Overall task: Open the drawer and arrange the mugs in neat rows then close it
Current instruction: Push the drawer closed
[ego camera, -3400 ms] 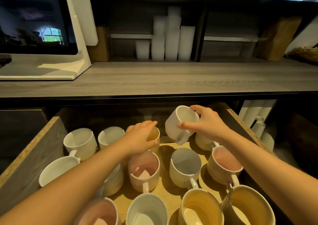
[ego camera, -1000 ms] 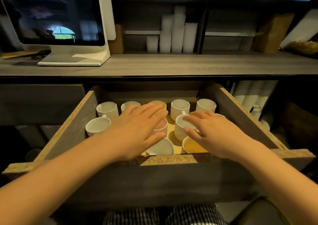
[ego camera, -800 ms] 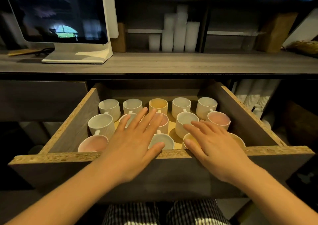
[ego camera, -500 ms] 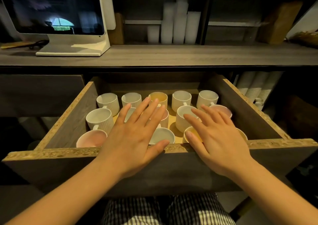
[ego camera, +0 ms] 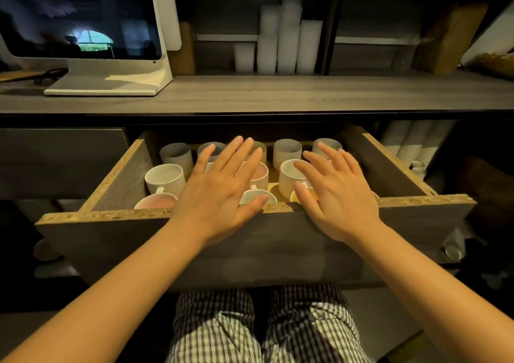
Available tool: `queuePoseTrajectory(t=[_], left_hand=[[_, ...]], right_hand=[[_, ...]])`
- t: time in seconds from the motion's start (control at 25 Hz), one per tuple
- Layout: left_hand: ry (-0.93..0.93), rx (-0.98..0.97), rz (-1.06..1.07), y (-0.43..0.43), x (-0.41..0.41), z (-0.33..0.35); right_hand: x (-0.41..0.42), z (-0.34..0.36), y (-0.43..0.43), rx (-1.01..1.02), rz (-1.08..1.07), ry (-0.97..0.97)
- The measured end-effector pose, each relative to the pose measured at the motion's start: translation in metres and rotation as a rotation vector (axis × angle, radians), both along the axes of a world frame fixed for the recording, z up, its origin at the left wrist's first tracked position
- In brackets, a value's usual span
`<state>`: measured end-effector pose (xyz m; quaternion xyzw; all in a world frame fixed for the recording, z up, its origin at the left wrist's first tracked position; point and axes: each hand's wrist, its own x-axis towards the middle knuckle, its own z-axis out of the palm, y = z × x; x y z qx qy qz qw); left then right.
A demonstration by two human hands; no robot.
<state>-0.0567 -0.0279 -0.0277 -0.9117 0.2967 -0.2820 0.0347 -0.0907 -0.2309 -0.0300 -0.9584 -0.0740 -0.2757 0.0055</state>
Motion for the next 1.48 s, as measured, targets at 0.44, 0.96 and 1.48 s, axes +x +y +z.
queuePoseTrajectory(t=[0.44,0.96,1.48], left_hand=[[-0.042,-0.021,0.025,-0.007,0.074,0.003],[-0.08,0.079,0.048,-0.007,0.12,0.004],[-0.139,0.141,0.067,0.006,0.131,-0.014]], right_hand=[[0.07,0.005,-0.011,-0.104,0.097,0.023],[0.132,0.004,-0.027,-0.367,0.127,0.108],[0.146,0.002,-0.031,-0.336,0.155,0.101]])
